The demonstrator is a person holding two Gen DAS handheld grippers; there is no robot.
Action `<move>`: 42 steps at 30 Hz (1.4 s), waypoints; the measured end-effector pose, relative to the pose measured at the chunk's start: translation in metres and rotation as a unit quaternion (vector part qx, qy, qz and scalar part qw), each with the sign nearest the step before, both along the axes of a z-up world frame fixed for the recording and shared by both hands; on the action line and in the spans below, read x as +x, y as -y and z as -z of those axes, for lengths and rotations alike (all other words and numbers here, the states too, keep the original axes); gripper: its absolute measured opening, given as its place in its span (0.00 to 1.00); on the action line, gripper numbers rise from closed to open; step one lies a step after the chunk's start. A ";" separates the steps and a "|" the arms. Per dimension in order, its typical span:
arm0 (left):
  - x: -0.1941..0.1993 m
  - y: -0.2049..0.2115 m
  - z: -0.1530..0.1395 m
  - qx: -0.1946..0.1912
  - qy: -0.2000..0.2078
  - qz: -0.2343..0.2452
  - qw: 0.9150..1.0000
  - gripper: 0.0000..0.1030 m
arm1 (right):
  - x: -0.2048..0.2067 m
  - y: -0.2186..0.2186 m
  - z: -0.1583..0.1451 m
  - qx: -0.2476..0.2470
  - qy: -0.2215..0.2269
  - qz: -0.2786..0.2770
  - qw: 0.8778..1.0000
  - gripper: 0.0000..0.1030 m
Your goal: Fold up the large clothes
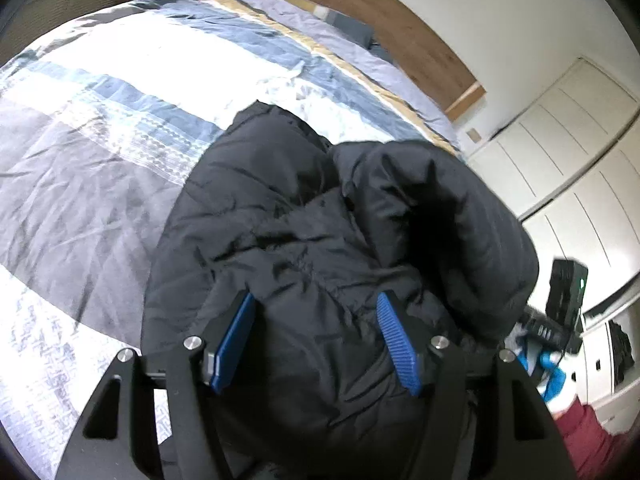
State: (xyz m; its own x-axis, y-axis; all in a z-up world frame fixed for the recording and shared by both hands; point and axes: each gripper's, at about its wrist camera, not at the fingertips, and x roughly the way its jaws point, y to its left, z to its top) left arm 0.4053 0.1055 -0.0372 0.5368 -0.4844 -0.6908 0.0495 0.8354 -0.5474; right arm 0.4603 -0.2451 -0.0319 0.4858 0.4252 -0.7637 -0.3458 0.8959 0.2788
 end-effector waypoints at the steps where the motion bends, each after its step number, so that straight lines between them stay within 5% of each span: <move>1: 0.004 0.002 -0.007 0.003 -0.001 -0.003 1.000 0.60 | -0.001 -0.001 0.000 -0.009 -0.004 0.002 1.000 0.64; 10: 0.049 0.052 -0.103 0.056 0.044 0.050 0.996 0.60 | -0.007 -0.007 -0.058 -0.039 -0.006 0.008 0.999 0.64; 15: 0.082 0.094 -0.128 0.067 0.060 0.096 0.991 0.60 | 0.001 -0.013 -0.087 -0.033 0.005 0.007 0.999 0.65; 20: 0.100 0.130 -0.099 0.099 0.027 0.130 0.986 0.60 | 0.012 -0.026 -0.085 -0.023 -0.004 0.001 1.000 0.67; 28: 0.080 0.143 -0.012 0.105 -0.025 0.148 0.983 0.60 | 0.005 -0.043 -0.026 -0.074 -0.044 -0.029 0.996 0.67; 36: 0.125 0.176 0.012 0.130 -0.033 0.160 0.978 0.61 | 0.038 -0.037 -0.002 -0.113 -0.043 -0.011 0.993 0.67; 42: 0.113 0.164 0.044 0.127 -0.057 0.147 0.979 0.60 | 0.046 -0.039 0.035 -0.130 -0.066 -0.012 0.989 0.69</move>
State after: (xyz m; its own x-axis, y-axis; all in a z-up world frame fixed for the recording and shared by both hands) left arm 0.5187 -0.0582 -0.0812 0.3132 -0.4106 -0.8564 0.2587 0.9045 -0.3390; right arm 0.5065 -0.2060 -0.0666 0.3665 0.2163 -0.9049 -0.3439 0.9352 0.0842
